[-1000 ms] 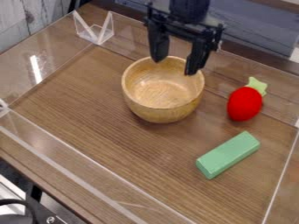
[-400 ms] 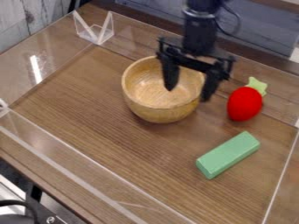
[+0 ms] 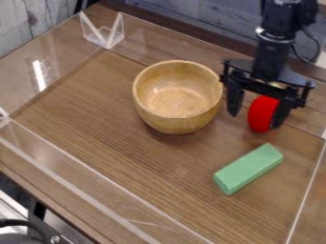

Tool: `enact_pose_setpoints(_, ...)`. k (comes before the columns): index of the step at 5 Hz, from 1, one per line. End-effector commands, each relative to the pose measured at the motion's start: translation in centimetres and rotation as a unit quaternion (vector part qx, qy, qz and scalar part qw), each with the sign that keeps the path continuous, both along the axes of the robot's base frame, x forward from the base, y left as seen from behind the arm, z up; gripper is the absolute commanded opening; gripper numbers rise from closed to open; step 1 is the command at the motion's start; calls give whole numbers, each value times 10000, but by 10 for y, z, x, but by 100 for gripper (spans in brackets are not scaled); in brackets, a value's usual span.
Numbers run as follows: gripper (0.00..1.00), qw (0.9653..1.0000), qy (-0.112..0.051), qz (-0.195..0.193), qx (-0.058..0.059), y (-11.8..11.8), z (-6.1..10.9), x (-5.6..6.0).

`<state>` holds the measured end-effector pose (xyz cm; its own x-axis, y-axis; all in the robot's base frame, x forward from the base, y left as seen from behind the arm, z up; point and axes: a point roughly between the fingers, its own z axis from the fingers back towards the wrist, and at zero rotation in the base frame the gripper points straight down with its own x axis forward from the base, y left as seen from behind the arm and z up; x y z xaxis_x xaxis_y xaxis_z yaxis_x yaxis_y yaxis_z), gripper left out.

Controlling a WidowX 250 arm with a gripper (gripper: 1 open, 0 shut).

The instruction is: Move the red object to the left side of the table

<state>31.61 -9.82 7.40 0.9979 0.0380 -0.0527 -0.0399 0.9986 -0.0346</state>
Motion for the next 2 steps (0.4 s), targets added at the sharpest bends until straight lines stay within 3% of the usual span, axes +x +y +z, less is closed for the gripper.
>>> enact_pose_setpoints(1,100,9988,-456,110,-109,-16,21,21)
enact_pose_setpoints(2,100,9980,-533,323,-112,-21,22,28)
